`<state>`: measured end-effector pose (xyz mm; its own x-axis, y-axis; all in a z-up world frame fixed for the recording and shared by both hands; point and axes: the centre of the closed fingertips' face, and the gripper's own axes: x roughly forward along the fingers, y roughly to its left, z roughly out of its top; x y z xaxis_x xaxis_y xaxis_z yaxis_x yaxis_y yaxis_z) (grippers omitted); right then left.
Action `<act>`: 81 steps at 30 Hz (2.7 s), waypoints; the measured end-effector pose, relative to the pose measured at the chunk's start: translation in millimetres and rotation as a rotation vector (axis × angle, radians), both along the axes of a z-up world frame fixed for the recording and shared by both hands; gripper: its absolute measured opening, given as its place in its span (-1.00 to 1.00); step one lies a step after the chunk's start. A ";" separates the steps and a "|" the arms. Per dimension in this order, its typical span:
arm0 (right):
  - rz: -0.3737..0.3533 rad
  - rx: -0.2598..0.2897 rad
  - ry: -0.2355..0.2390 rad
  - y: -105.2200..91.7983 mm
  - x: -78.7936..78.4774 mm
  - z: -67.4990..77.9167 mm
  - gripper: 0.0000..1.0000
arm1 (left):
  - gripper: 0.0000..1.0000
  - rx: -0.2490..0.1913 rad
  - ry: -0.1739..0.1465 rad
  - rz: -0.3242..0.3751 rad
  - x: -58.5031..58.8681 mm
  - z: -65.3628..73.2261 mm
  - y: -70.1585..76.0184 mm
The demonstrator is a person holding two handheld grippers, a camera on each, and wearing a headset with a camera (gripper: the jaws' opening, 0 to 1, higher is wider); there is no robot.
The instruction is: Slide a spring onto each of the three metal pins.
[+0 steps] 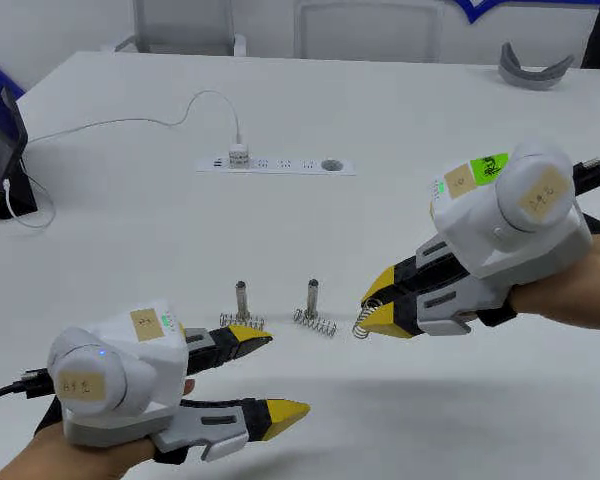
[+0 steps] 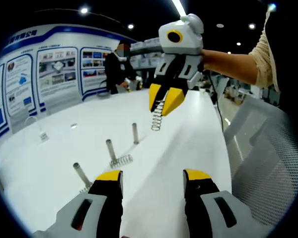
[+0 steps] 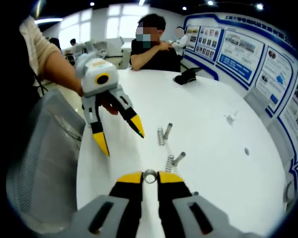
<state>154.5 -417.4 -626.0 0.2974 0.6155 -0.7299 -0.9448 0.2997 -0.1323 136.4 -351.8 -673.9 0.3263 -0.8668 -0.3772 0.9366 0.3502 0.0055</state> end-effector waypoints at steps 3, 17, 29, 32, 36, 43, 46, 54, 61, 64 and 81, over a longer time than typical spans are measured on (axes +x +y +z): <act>-0.015 -0.003 0.000 -5.5 3.4 0.9 -0.76 | 0.03 -0.003 0.003 0.025 2.8 0.6 7.4; -0.082 -0.034 -0.001 -32.2 25.5 3.4 -0.76 | 0.14 -0.007 0.007 0.096 9.2 1.7 29.7; -0.136 -0.057 0.000 -48.0 52.2 -2.5 -0.76 | 0.17 -0.007 0.017 0.128 9.2 0.1 39.0; -0.152 -0.059 0.004 -50.8 59.1 -6.6 -0.76 | 0.18 -0.006 0.018 0.130 8.8 -0.3 39.9; -0.168 -0.062 0.015 -53.0 66.1 -12.1 -0.76 | 0.17 -0.008 0.020 0.136 9.8 -1.0 41.7; -0.178 -0.062 0.038 -53.8 70.0 -19.1 -0.76 | 0.17 -0.009 0.024 0.145 11.4 -1.9 44.5; -0.177 -0.061 0.042 -52.9 70.8 -20.1 -0.76 | 0.17 -0.009 0.026 0.148 11.8 -2.5 45.6; -0.173 -0.074 0.056 -53.2 73.4 -26.8 -0.76 | 0.16 -0.008 0.032 0.152 11.4 -4.3 46.6; -0.174 -0.078 0.064 -53.1 76.2 -31.8 -0.76 | 0.16 -0.008 0.036 0.149 10.2 -5.5 44.6; -0.177 -0.079 0.071 -53.3 75.9 -36.1 -0.76 | 0.16 -0.009 0.037 0.149 9.9 -5.6 43.8; -0.207 -0.069 0.104 -52.5 76.1 -62.9 -0.76 | 0.15 -0.008 0.043 0.155 9.7 -8.5 45.9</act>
